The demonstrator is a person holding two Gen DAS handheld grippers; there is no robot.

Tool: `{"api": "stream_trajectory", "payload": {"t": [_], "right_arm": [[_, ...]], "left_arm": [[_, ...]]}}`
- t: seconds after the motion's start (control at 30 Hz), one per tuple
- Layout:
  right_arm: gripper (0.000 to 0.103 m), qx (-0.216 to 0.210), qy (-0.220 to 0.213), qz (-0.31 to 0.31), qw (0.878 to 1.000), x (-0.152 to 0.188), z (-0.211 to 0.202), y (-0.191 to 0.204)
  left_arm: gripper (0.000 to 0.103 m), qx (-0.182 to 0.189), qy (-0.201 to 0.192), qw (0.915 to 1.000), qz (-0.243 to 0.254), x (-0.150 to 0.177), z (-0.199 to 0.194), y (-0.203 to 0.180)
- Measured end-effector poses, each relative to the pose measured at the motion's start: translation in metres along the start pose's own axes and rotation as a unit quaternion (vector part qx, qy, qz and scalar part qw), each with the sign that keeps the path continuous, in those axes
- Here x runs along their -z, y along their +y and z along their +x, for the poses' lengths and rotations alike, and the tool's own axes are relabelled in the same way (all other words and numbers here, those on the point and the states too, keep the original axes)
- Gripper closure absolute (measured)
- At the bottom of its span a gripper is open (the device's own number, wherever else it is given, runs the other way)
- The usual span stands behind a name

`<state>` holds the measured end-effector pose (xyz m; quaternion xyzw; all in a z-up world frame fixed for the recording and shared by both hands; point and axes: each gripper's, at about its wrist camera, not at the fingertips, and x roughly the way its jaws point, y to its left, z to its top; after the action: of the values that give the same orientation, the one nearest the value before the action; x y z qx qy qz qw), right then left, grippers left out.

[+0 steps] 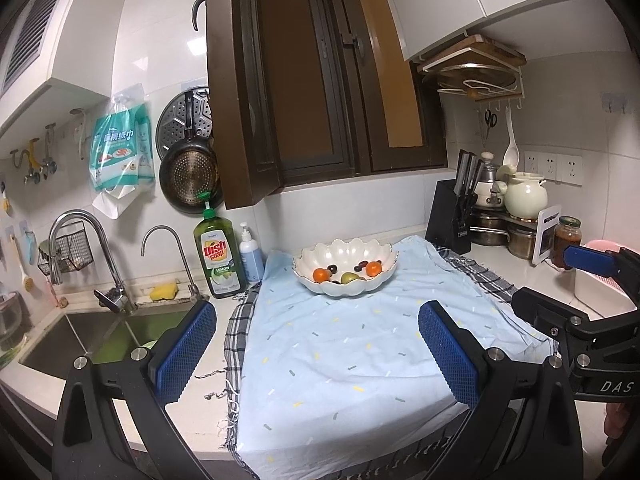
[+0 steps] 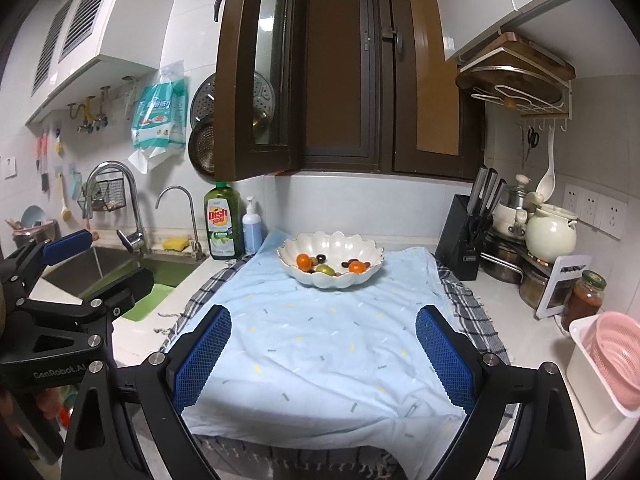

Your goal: Organize fruits

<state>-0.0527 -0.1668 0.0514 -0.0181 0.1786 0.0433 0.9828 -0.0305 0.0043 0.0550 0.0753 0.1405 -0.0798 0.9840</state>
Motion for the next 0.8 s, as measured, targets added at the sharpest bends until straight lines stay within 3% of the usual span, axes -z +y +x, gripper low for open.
{"api": "stream_trajectory", "payload": {"t": [0.8], "right_arm": [[0.008,0.011,0.003,-0.003,1.000,-0.0014,-0.0006,-0.0032]], "left_arm": [[0.000,0.004,0.013,0.9999,-0.008,0.0017,0.0023,0.0024]]}}
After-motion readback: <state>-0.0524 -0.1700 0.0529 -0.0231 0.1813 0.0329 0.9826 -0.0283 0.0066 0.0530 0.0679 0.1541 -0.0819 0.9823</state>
